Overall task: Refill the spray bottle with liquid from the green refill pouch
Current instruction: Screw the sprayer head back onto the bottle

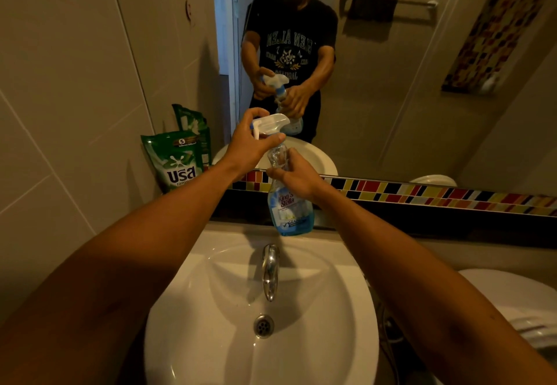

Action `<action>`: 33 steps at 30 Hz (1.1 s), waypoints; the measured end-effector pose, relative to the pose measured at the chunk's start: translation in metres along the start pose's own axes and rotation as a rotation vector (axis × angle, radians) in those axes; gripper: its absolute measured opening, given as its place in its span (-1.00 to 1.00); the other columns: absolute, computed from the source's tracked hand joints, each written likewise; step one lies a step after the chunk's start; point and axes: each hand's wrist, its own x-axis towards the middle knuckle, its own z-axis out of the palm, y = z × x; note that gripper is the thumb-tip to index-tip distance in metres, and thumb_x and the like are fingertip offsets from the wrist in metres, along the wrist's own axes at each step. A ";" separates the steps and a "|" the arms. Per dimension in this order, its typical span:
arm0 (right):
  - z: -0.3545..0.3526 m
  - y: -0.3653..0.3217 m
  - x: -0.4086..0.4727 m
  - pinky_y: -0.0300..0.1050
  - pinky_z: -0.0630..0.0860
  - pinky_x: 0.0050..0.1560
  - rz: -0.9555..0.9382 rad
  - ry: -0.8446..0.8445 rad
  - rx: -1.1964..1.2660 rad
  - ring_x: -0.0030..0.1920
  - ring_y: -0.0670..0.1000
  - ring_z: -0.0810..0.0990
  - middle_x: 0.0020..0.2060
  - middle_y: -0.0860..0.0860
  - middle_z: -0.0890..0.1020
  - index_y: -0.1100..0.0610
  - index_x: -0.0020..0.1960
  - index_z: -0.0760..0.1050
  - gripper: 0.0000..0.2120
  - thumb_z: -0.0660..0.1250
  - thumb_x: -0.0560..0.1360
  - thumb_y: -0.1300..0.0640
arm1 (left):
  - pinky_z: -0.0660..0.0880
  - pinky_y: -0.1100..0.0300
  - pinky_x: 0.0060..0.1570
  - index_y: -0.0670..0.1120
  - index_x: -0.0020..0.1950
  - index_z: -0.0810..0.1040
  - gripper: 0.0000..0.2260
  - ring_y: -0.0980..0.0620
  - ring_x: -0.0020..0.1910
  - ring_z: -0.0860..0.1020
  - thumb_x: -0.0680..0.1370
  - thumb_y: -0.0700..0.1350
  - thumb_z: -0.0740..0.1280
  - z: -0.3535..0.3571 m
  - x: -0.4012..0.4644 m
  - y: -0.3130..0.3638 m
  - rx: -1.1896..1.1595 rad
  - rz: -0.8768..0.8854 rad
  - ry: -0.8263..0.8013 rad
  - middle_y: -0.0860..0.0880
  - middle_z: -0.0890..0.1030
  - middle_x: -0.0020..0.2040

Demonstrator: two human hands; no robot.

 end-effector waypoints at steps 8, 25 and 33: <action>-0.001 0.002 0.002 -0.14 0.49 -0.10 -0.002 0.016 -0.005 -0.05 -0.05 0.58 -0.03 -0.04 0.58 0.09 0.23 0.37 -0.72 0.41 0.62 0.13 | 0.62 0.19 -0.09 0.02 0.32 0.42 -0.53 -0.10 0.08 0.64 0.47 -0.22 0.47 -0.004 0.002 -0.003 0.055 -0.020 -0.045 -0.14 0.58 0.22; 0.000 0.004 -0.001 -0.09 0.52 -0.04 0.000 0.003 -0.035 0.06 0.05 0.62 0.07 0.04 0.61 0.09 0.24 0.36 -0.72 0.40 0.63 0.12 | 0.61 0.20 -0.09 0.08 0.23 0.43 -0.53 -0.12 0.14 0.62 0.41 -0.14 0.54 0.003 0.003 -0.011 0.011 -0.029 0.009 -0.13 0.58 0.21; 0.000 0.002 -0.002 -0.18 0.47 -0.15 -0.016 -0.001 -0.049 -0.03 -0.04 0.58 -0.04 -0.07 0.56 0.08 0.22 0.33 -0.73 0.39 0.64 0.12 | 0.60 0.25 -0.13 0.03 0.15 0.46 -0.54 -0.13 0.11 0.61 0.37 -0.18 0.59 0.006 0.003 -0.009 -0.019 -0.011 0.066 -0.17 0.56 0.18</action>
